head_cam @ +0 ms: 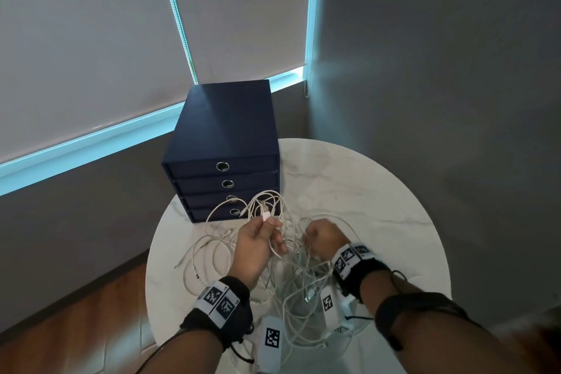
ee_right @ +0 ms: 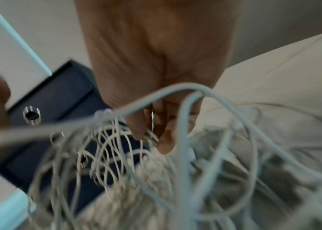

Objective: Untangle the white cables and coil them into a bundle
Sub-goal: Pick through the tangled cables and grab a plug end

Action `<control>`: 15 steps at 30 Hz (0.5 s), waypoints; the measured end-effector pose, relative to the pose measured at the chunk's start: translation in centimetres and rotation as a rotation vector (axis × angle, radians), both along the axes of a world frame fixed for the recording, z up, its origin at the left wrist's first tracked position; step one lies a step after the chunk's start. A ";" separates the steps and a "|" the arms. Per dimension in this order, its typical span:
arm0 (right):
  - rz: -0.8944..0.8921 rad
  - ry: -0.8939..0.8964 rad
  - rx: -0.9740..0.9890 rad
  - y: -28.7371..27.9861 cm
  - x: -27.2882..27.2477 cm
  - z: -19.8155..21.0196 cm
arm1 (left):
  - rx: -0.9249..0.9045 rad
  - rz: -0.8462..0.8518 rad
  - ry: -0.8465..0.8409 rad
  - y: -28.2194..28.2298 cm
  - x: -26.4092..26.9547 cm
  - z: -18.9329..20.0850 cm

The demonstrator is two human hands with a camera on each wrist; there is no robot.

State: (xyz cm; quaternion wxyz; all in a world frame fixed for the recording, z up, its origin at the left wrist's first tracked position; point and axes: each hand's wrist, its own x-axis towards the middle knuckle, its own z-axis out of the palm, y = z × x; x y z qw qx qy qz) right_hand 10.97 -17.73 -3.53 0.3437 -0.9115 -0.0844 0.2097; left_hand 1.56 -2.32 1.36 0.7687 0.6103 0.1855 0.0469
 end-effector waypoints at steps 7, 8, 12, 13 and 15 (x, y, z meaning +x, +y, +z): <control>-0.383 0.225 0.870 -1.9 3.0 9.7 | -0.182 0.010 -0.014 -0.8 1.7 1.3; -0.384 0.245 0.945 -2.0 3.0 10.7 | -0.220 0.002 0.005 -1.2 1.9 1.6; -0.346 0.318 1.051 -1.6 2.0 11.9 | -0.381 -0.019 0.093 -2.4 2.9 1.8; -0.334 0.334 1.035 -1.4 1.7 11.7 | -0.436 -0.027 0.095 -2.6 3.2 1.9; -0.325 0.349 0.975 -1.2 0.8 10.7 | -0.529 -0.013 0.077 -2.7 3.8 2.1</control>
